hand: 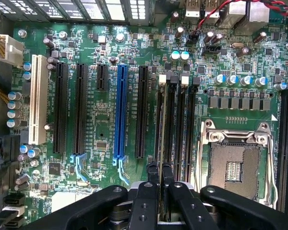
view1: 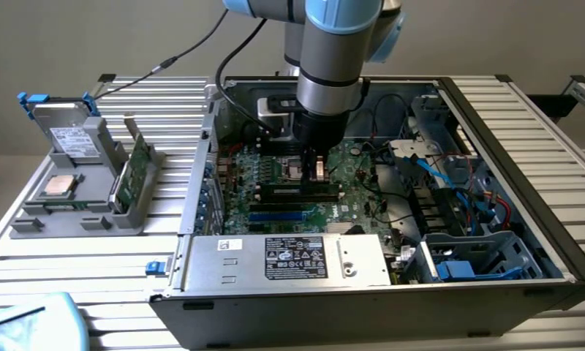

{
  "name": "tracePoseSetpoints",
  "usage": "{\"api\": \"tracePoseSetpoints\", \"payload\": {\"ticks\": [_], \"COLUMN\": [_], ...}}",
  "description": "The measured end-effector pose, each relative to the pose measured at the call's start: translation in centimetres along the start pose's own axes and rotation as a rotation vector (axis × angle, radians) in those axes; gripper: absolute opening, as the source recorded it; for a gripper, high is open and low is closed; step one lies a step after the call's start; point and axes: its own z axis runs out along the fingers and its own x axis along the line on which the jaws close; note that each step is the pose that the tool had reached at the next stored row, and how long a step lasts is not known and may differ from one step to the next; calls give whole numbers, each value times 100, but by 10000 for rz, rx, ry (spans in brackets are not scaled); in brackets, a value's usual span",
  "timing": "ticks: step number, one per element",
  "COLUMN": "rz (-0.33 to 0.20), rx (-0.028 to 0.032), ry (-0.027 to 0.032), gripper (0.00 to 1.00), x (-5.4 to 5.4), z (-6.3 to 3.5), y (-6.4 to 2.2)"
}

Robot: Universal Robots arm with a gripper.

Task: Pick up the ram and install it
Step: 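Insert the ram into the slot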

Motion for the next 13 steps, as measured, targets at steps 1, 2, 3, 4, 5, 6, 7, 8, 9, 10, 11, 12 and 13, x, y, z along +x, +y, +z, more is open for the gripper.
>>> {"api": "tracePoseSetpoints", "payload": {"ticks": [1, 2, 3, 4, 5, 6, 7, 8, 9, 10, 11, 12, 13], "rz": [0, 1, 1, 1, 1, 1, 2, 2, 2, 2, 2, 2, 2], "rx": [-1, -1, -1, -1, -2, -2, -2, -3, -3, -4, -6, -8, -11], "ry": [5, 11, 14, 18, 21, 24, 27, 30, 33, 35, 40, 45, 51], "gripper": [14, 14, 14, 14, 14, 14, 14, 14, 14, 14, 14, 14, 14], "x": [-1, -3, -4, -6, -7, -9, -10, -10, -11, -11, -11, -11, -11], "z": [1, 2, 2, 2, 3, 3, 3, 3, 3, 4, 3, 3, 4], "y": [0, 1, 1, 1, 1, 2, 2, 2, 2, 2, 2, 2, 2]}}
